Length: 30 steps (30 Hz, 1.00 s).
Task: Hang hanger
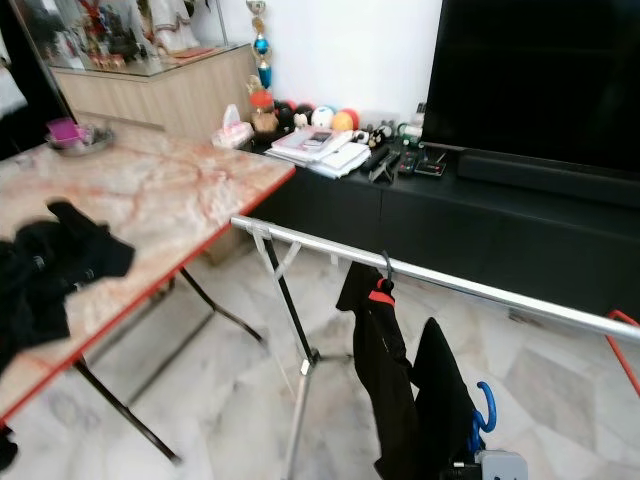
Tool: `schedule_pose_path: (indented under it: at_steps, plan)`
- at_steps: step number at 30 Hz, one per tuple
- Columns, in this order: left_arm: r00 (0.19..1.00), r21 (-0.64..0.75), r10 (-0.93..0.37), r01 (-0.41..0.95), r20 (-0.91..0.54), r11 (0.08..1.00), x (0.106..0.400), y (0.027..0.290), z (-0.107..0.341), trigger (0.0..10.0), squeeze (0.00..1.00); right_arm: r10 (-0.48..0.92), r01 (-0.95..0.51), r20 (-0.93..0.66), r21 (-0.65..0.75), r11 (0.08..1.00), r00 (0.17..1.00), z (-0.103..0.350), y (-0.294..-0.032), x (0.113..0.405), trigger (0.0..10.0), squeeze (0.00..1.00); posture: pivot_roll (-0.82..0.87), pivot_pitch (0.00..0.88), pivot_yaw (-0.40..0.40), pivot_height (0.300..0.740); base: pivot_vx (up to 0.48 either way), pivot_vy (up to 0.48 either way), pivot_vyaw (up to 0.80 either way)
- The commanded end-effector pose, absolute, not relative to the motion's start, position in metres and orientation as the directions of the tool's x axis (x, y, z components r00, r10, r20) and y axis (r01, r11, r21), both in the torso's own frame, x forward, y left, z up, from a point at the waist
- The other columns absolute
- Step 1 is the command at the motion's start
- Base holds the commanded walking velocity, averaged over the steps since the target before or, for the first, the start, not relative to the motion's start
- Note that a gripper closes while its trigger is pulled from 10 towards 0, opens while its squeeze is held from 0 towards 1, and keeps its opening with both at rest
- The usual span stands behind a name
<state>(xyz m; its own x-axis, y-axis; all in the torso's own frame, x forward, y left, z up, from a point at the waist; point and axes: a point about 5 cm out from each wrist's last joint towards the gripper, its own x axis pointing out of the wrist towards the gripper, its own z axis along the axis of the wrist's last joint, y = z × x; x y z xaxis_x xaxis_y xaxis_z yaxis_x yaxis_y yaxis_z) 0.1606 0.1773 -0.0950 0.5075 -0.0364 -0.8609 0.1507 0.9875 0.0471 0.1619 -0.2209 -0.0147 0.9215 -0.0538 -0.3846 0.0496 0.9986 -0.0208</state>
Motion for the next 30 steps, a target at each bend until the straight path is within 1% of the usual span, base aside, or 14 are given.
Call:
schedule_pose_path:
  at_steps: [1, 14, 20, 30]
  plan:
    - [0.457, 0.043, -0.033, 0.155, -0.889, 0.987, 0.1457, 0.1802, -0.1008, 10.0, 0.00, -0.050, 0.044, -0.351, -0.024, 0.999, 0.935, -0.0090, -0.2196, 0.1662, 10.0, 0.00, -0.04, 0.004, 0.031, 0.740, -0.289, 0.000, 0.00]
    - [0.456, 0.042, -0.033, 0.152, -0.889, 0.987, 0.1457, 0.1795, -0.1009, 10.0, 0.00, -0.053, 0.046, -0.348, -0.027, 0.999, 0.936, -0.0082, -0.2218, 0.1674, 10.0, 0.00, -0.04, 0.009, 0.027, 0.740, -0.286, 0.000, 0.00]
    - [0.457, 0.049, -0.026, 0.152, -0.889, 0.987, 0.1458, 0.1798, -0.1009, 10.0, 0.00, -0.054, 0.051, -0.353, -0.016, 0.999, 0.934, -0.0088, -0.2212, 0.1683, 10.0, 0.00, -0.04, 0.009, 0.026, 0.740, 0.000, 0.000, 0.00]
    - [0.458, 0.048, -0.027, 0.152, -0.889, 0.987, 0.1458, 0.1796, -0.1009, 10.0, 0.00, -0.057, 0.054, -0.364, -0.019, 0.998, 0.930, -0.0102, -0.2218, 0.1696, 10.0, 0.00, -0.04, 0.009, 0.025, 0.740, 0.000, 0.000, -0.75]
